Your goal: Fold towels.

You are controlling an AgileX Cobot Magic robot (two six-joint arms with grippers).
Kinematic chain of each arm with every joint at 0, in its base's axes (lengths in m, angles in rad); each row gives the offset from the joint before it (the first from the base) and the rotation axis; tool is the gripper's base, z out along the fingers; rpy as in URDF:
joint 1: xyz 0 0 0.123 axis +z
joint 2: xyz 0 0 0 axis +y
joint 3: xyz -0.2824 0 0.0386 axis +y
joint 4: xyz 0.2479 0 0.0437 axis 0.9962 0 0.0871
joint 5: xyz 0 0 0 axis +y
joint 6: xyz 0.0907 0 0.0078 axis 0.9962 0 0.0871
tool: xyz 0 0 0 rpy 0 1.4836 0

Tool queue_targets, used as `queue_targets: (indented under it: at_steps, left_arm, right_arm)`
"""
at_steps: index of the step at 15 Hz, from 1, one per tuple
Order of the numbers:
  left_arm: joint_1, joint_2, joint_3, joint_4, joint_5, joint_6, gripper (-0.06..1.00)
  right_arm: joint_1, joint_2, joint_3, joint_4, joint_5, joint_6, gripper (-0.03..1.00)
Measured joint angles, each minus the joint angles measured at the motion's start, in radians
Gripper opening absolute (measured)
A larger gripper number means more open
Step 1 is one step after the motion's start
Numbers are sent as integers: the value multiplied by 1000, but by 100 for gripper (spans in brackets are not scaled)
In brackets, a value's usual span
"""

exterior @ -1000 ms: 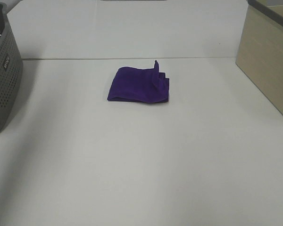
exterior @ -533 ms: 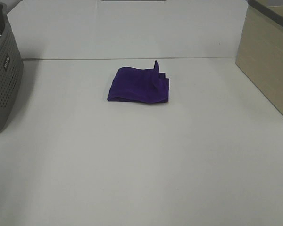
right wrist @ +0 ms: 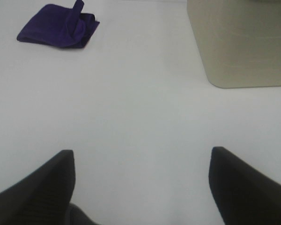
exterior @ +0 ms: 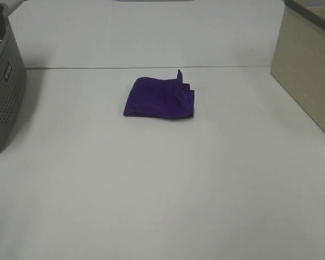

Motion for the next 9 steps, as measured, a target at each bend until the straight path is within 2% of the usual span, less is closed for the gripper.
queue_targets:
  at_steps: [6,8,9]
  left_arm:
    - [0,-1,1,-22,4,17,85]
    - [18,-1,1,-33,4,17,85]
    - [52,-1,1,-40,4,17,85]
  right_arm:
    - [0,0,23,11,-38,-1,78]
    - [0,0,23,11,-38,-1,78]
    - [0,0,23,11,-38,-1,78]
